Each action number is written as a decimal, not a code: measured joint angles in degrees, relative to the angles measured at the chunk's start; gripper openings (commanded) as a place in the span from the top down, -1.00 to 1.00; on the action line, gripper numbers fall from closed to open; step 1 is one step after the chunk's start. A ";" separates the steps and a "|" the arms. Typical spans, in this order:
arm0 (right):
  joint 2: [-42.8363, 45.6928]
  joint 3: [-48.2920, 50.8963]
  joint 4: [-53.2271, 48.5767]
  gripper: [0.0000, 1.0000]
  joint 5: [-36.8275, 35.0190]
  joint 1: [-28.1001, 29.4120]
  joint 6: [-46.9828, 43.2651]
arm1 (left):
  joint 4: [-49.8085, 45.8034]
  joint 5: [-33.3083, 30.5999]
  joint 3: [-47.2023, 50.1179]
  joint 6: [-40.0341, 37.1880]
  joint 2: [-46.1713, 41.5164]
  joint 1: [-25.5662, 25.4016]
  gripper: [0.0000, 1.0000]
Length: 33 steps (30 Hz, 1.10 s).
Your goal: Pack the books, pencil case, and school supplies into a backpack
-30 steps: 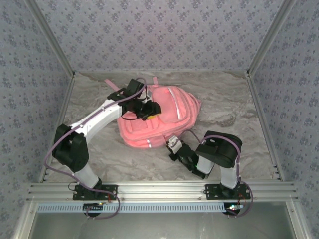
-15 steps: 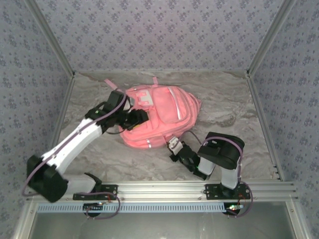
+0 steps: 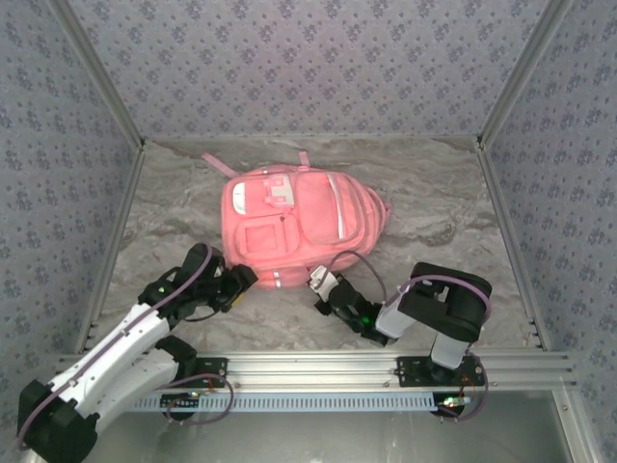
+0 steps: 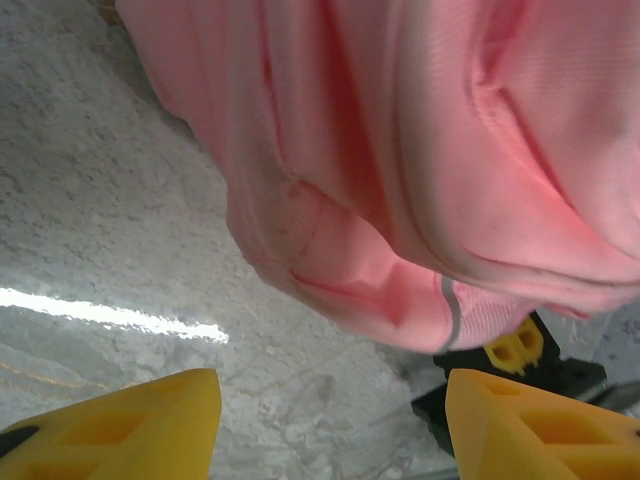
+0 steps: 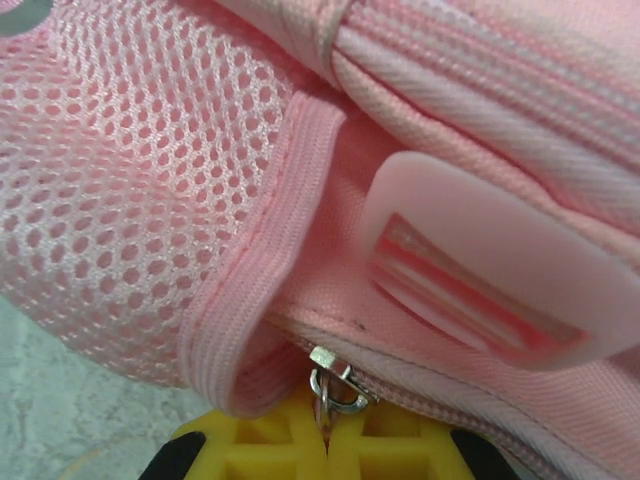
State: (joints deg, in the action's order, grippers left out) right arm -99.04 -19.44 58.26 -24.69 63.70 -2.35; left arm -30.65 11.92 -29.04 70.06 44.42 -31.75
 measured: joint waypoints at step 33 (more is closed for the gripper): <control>8.92 -2.45 -18.03 1.00 -0.63 1.40 3.93 | 9.38 -3.50 1.49 0.96 9.38 7.78 0.59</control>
State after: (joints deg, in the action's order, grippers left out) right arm -90.13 -21.89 40.23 -25.32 65.10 1.58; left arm -21.28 8.43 -27.55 71.02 53.80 -23.97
